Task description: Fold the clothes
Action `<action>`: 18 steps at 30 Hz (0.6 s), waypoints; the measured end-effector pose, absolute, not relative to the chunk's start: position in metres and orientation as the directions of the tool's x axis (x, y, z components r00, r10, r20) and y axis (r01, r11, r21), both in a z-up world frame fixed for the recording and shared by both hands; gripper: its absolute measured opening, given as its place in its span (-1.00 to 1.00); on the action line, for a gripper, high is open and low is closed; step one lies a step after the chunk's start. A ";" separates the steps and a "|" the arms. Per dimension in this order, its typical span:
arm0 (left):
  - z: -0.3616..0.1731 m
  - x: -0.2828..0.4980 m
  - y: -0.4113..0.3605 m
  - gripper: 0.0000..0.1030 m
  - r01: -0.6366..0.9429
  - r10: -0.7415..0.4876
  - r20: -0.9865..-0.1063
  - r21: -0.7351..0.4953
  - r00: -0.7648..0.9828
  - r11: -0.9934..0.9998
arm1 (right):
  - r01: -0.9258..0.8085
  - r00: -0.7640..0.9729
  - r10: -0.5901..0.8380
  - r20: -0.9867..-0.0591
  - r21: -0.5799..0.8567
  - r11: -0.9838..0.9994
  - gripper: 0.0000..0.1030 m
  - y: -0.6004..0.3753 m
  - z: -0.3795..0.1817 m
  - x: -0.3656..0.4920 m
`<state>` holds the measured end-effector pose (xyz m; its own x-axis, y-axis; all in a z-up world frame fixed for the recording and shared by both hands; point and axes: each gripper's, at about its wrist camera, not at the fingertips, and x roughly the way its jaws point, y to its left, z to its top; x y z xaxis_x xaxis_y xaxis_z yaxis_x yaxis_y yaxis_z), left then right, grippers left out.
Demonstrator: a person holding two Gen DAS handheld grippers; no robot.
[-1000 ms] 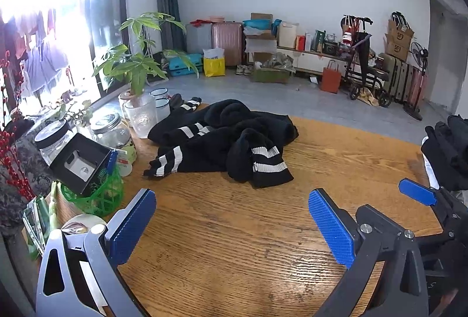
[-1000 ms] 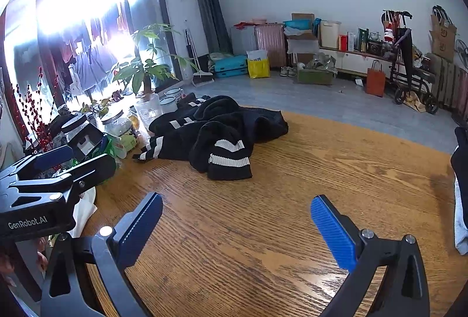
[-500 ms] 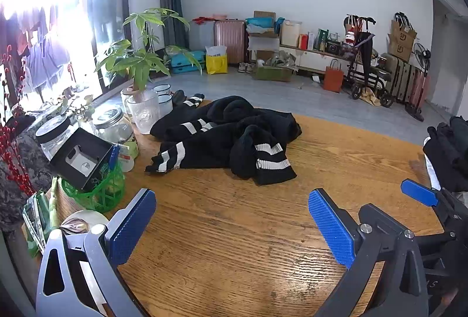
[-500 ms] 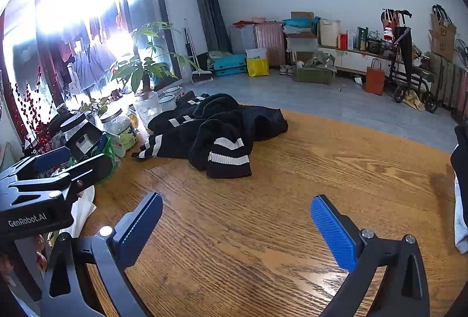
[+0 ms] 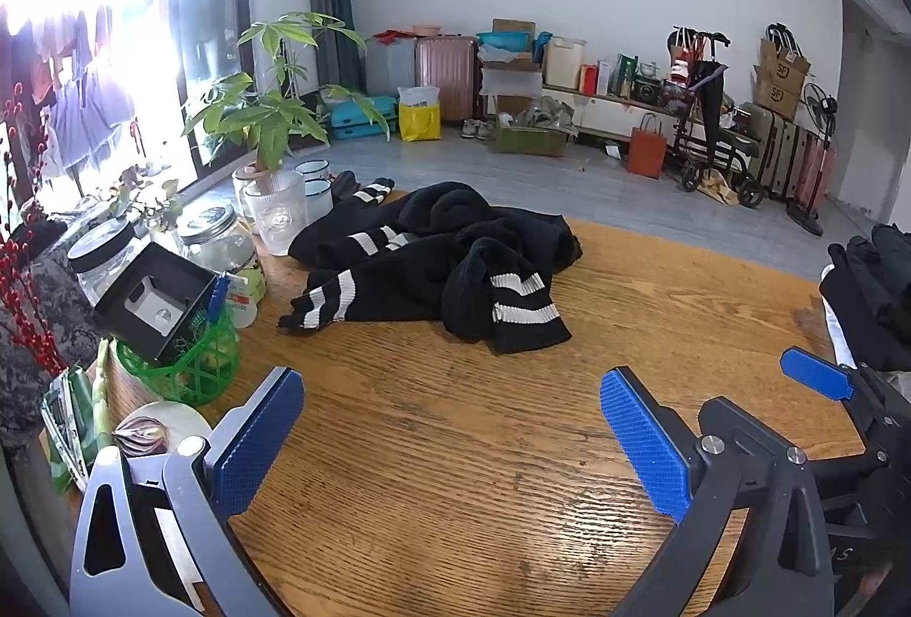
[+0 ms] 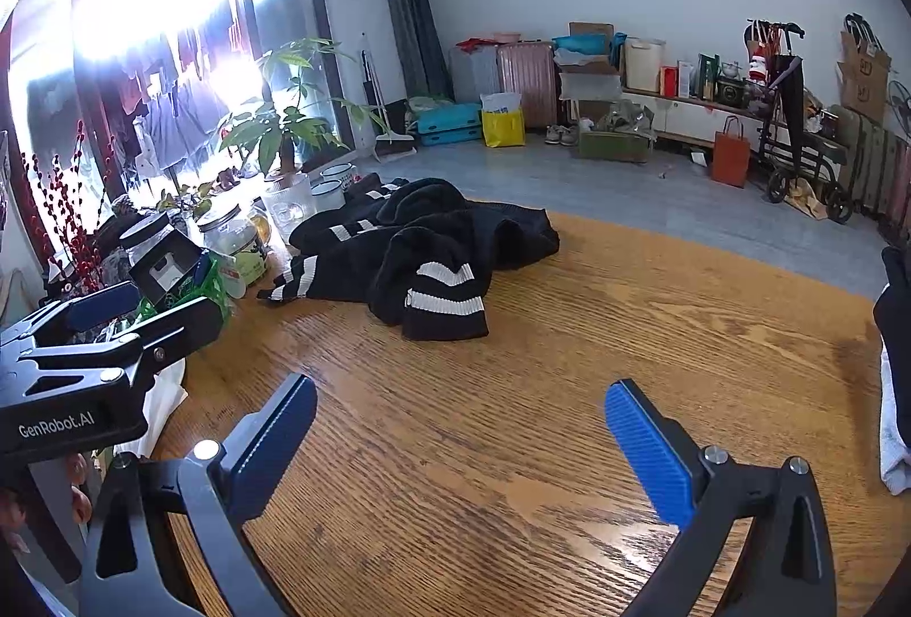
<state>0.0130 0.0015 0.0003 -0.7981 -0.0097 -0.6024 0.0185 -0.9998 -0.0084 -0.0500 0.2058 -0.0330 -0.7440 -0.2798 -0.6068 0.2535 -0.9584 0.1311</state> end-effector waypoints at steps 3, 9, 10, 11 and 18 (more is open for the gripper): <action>-0.001 0.013 0.002 1.00 0.018 -0.008 -0.605 -0.011 -0.797 -1.000 | 0.252 -0.742 -0.277 -0.610 0.129 -0.959 1.00 0.206 -0.034 -0.050; -0.005 0.012 0.001 1.00 0.021 -0.004 -0.609 -0.021 -0.793 -1.000 | 0.248 -0.739 -0.272 -0.617 0.126 -0.960 1.00 0.207 -0.037 -0.050; -0.005 0.011 0.001 1.00 0.021 -0.002 -0.610 -0.025 -0.793 -0.999 | 0.248 -0.737 -0.271 -0.619 0.124 -0.961 1.00 0.207 -0.038 -0.050; -0.006 0.011 0.001 1.00 0.022 0.000 -0.611 -0.029 -0.792 -0.999 | 0.248 -0.735 -0.268 -0.623 0.121 -0.961 1.00 0.207 -0.039 -0.051; -0.015 0.004 -0.001 1.00 0.023 0.011 -0.620 -0.046 -0.784 -0.999 | 0.249 -0.730 -0.259 -0.632 0.107 -0.963 1.00 0.203 -0.044 -0.056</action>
